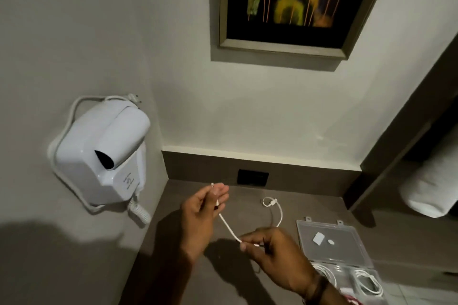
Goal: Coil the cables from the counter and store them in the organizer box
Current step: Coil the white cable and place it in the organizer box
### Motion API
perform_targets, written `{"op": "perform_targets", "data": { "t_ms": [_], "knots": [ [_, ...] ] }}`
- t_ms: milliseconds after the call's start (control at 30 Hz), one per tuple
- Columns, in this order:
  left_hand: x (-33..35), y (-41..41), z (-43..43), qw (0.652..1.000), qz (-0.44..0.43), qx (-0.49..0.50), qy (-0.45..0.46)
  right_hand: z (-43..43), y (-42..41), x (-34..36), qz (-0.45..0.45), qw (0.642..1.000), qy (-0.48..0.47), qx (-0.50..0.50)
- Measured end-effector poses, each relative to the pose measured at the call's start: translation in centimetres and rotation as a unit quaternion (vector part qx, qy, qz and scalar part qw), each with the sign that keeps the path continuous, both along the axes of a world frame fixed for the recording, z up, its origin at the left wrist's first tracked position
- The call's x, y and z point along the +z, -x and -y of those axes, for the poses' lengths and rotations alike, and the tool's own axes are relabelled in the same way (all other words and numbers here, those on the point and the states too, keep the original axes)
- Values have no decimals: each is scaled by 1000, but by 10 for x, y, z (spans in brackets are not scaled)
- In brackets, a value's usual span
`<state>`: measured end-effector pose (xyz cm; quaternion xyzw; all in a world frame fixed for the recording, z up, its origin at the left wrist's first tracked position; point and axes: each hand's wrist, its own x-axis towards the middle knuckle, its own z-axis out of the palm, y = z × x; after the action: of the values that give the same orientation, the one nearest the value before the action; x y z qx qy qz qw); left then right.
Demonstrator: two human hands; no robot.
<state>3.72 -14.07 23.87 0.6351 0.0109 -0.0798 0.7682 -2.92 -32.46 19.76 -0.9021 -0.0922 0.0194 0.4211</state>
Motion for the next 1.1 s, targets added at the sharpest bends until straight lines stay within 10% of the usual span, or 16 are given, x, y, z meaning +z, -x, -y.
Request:
{"op": "perform_targets", "data": {
  "t_ms": [100, 233, 400, 567, 667, 767, 833, 1000, 1100],
  "knots": [
    [-3, 9, -1, 929, 177, 3, -324, 9, 3, 31, 42, 998, 21, 29],
    [-14, 26, -3, 865, 255, -144, -408, 30, -14, 61, 113, 993, -22, 25],
    [-5, 40, 12, 976, 3, -219, -12, 32, -43, 52, 106, 979, -167, -50],
    [7, 25, 16, 955, -131, -6, 267, -1, -24, 8, -6, 978, -204, -34],
    [7, 17, 9, 998, 3, 51, 30, -10, -9, 11, -27, 995, -94, 12],
    [3, 14, -8, 913, 199, -8, -357, 3, -8, 35, -9, 998, -64, 25],
    [1, 15, -11, 900, 203, -87, -377, 13, -16, 54, 41, 997, -56, 28],
    [10, 16, 0, 977, -66, -204, 14, 12, -45, 61, 98, 979, -173, -47],
    [11, 8, 4, 926, -193, -95, 311, -6, -42, 35, 31, 972, -221, -77]
  ]
}}
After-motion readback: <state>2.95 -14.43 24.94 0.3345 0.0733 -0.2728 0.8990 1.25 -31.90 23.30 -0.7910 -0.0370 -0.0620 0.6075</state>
